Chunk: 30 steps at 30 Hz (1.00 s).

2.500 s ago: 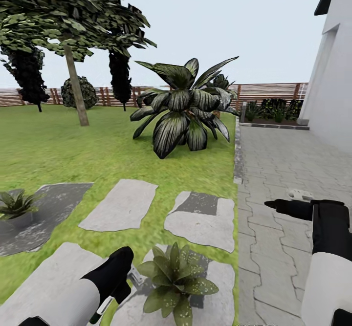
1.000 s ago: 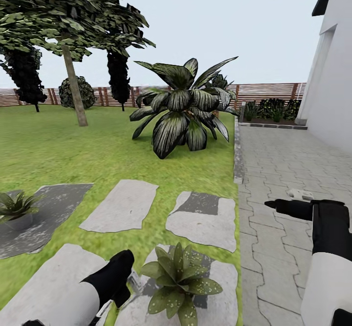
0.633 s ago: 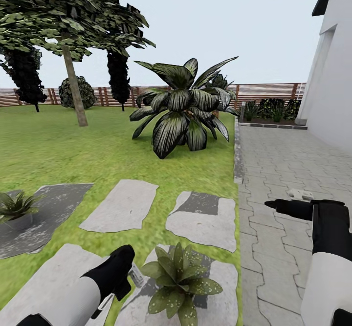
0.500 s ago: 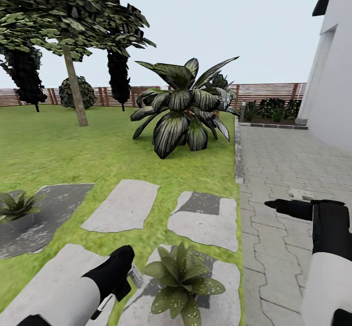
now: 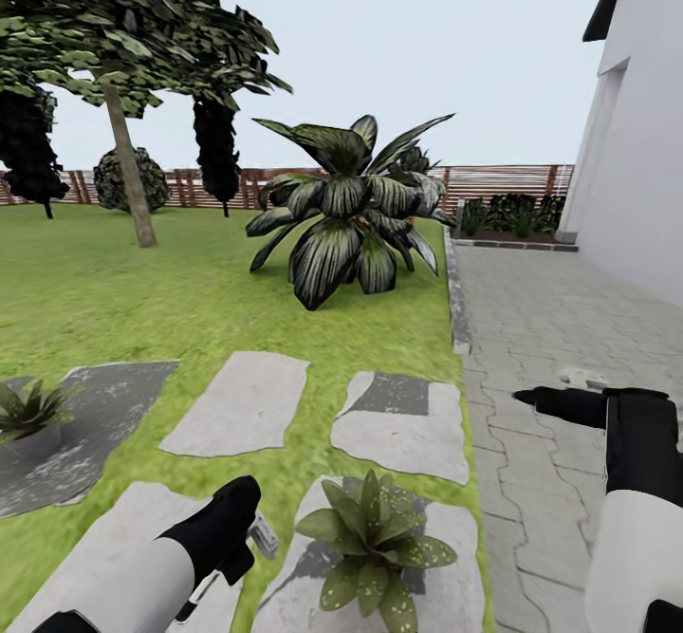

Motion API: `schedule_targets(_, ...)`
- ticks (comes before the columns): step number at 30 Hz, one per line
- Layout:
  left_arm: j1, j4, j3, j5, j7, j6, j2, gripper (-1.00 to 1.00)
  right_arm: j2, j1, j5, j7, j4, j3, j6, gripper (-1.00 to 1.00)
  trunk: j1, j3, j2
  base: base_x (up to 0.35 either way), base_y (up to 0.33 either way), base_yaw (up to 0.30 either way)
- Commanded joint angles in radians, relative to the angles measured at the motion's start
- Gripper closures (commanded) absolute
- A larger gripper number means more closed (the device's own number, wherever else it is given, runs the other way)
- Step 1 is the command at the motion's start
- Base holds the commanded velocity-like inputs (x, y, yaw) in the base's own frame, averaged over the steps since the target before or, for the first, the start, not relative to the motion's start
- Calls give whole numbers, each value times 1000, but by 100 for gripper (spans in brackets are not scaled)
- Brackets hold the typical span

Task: Pick up the pesticide atomizer in the garden and spray insectifuge to fully cover both potted plants in the garden.

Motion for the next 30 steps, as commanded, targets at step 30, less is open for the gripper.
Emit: schedule_targets(30,0,1,-5,-10,-10,1,1,100,1,-1,11,10,-1,-2,2,-100,0,-1,0,0,299,-162)
